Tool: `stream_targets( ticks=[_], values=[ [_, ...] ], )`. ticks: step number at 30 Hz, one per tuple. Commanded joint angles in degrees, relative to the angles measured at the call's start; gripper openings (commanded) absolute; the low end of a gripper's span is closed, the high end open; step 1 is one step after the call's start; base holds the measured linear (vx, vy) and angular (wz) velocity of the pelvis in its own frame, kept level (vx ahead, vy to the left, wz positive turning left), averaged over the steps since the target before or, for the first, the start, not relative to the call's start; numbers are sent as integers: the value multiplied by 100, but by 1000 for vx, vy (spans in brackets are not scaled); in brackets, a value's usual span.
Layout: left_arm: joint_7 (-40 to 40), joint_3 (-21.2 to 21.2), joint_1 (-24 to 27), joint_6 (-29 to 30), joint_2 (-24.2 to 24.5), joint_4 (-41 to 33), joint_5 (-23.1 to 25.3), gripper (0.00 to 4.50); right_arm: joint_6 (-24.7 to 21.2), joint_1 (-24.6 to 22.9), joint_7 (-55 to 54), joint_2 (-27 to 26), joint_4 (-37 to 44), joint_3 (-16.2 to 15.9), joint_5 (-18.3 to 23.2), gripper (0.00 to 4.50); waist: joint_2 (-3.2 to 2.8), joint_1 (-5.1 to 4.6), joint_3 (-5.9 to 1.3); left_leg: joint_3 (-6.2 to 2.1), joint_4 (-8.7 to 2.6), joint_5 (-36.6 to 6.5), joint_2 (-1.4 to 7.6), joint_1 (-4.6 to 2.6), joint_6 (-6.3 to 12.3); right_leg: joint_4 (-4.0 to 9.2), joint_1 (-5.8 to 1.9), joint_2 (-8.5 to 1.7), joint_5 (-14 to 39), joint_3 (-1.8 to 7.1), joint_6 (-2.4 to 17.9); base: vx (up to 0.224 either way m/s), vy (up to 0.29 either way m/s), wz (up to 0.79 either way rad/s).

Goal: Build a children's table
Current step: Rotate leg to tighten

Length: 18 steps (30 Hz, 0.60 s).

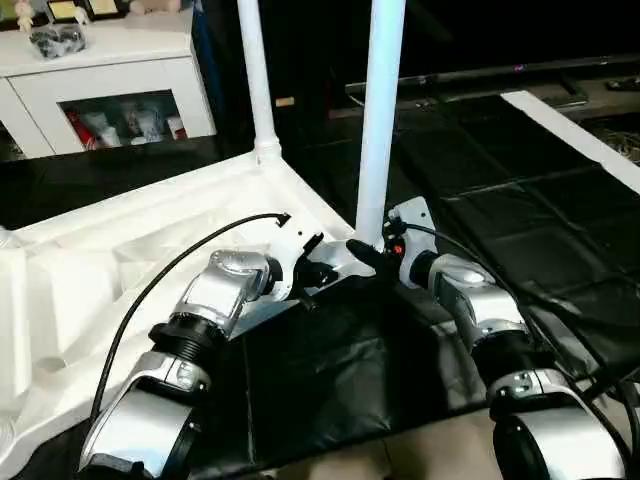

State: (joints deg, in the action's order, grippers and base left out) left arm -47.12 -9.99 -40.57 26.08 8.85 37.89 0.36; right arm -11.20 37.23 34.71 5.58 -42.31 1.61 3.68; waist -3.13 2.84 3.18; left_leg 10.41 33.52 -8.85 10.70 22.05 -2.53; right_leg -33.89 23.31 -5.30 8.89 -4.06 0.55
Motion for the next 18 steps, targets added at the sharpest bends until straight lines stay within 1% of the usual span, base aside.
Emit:
stream_targets(
  ticks=[1, 3, 5, 6, 7, 8, 9, 10, 12, 13, 14, 15, 16, 17, 18],
  values=[
    [145, -38, -173, -141, -151, -213, -85, 0, -158, -108, 639, -552, 275, -485, 231, 345, 56, 43, -415, -89, -400, -1786, 171, -92, 234, 453, -269, -297, 1819, 183, 1181, 0, 0, 0],
    [-105, -89, -80, -202, -58, -299, -104, 0, -141, -172, 875, -373, 398, -533, 284, 364, 58, 67, -413, -88, -402, -1745, 170, -86, 255, 457, -280, -305, 1882, 183, 1153, 0, 0, 0],
    [-199, -104, -49, -211, -21, -330, -114, 0, -122, -195, 983, -296, 443, -553, 296, 382, 61, 62, -416, -87, -403, -1721, 172, -79, 254, 458, -283, -303, 1884, 185, 1130, 0, 0, 0],
    [-363, -146, -16, -316, 50, -338, -113, 0, -87, -220, 1172, -164, 505, -567, 319, 392, 42, 64, -419, -87, -402, -1682, 179, -82, 249, 446, -279, -305, 1816, 190, 1148, 0, 0, 0],
    [-532, -184, 10, -366, 123, -337, -122, 0, -57, -243, 1395, -15, 569, -582, 329, 402, 60, 79, -425, -83, -397, -1679, 178, -83, 284, 452, -295, -293, 1772, 179, 1157, 0, 0, 0],
    [-753, -267, 34, -524, 239, -300, -88, 0, 16, -266, 1689, 191, 632, -608, 323, 412, 62, 79, -424, -78, -394, -1642, 184, -75, 295, 440, -297, -295, 1702, 185, 1179, 0, 0, 0],
    [-854, -319, 43, -638, 303, -273, -52, 0, 61, -276, 1824, 289, 659, -625, 315, 421, 52, 106, -427, -76, -390, -1613, 190, -78, 320, 436, -294, -288, 1648, 179, 1194, 0, 0, 0],
    [-1093, -406, 55, -780, 431, -228, -15, 0, 126, -288, 2142, 484, 713, -646, 340, 434, 89, 114, -423, -61, -386, -1609, 195, -71, 347, 430, -292, -289, 1608, 186, 1210, 0, 0, 0],
    [-1411, -511, 70, -955, 588, -203, 10, 0, 175, -291, 2512, 712, 769, -673, 382, 443, 67, 147, -415, -59, -387, -1616, 205, -82, 355, 424, -283, -290, 1658, 184, 1233, 0, 0, 0],
    [-1590, -571, 79, -1041, 677, -200, 29, 0, 206, -282, 2697, 830, 773, -686, 377, 443, 68, 174, -419, -62, -385, -1659, 209, -93, 351, 432, -283, -298, 1765, 182, 1216, 0, 0, 0],
    [-1781, -641, 77, -1150, 781, -184, 63, 0, 270, -264, 2940, 975, 747, -714, 362, 443, 68, 174, -419, -62, -385, -1659, 209, -93, 351, 432, -283, -298, 1765, 182, 1216, 0, 0, 0],
    [-1985, -711, 82, -1296, 882, -182, 90, 0, 314, -241, 3160, 1098, 714, -732, 356, 443, 69, 221, -411, -52, -382, -1676, 221, -102, 336, 437, -264, -307, 1866, 192, 1199, 0, 0, 0],
    [-2151, -761, 86, -1372, 957, -192, 93, 0, 327, -220, 3322, 1178, 688, -745, 355, 443, 66, 242, -410, -58, -384, -1691, 225, -102, 325, 436, -261, -314, 1910, 193, 1187, 0, 0, 0],
    [-2317, -809, 92, -1434, 1029, -208, 90, 0, 343, -197, 3478, 1251, 661, -764, 356, 443, 73, 271, -409, -52, -388, -1707, 233, -120, 298, 434, -247, -313, 1949, 202, 1182, 0, 0, 0],
    [-2513, -890, 96, -1552, 1131, -220, 113, 0, 435, -166, 3652, 1336, 619, -811, 335, 443, 69, 294, -407, -62, -397, -1745, 239, -122, 272, 433, -242, -319, 1993, 200, 1185, 0, 0, 0]
  ],
)
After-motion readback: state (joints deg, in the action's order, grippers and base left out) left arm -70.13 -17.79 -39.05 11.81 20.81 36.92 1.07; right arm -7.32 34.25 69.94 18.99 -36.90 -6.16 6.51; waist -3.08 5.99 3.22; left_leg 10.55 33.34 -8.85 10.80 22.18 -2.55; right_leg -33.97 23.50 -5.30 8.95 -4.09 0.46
